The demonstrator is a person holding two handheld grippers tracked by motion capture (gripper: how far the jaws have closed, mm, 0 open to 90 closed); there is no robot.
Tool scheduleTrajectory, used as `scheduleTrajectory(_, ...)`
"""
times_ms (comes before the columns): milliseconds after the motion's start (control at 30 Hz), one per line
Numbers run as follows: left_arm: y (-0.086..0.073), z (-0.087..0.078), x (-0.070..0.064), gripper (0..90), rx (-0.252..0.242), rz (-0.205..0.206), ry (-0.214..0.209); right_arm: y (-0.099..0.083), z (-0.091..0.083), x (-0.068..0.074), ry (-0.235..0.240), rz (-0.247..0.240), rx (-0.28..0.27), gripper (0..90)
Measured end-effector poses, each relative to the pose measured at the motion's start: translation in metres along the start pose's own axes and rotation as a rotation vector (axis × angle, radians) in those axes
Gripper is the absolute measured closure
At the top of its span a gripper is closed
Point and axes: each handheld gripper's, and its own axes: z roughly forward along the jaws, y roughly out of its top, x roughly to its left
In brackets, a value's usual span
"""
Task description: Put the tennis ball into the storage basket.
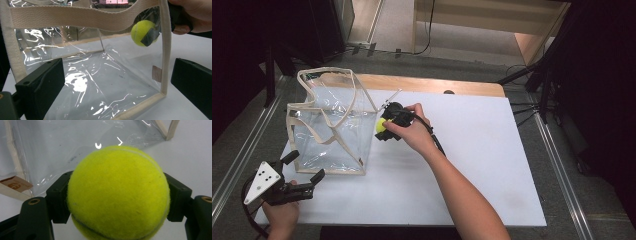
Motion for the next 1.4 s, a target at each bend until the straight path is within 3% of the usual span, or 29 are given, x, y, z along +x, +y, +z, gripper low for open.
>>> scheduleTrajectory(700, 0.0, 0.0, 0.001, 0.0, -0.006, -0.017, -0.008, 0.025, -0.026, 0.014, 0.02, -0.071, -0.039, 23.2)
scheduleTrajectory(800, 0.0, 0.0, 0.001, 0.0, -0.006, -0.017, -0.005, 0.026, -0.031, 0.015, 0.022, -0.05, -0.044, 23.2)
scheduleTrajectory(1400, -0.001, 0.0, 0.001, 0.0, -0.004, -0.018, -0.006, 0.032, -0.047, 0.017, 0.037, -0.051, -0.061, 23.2)
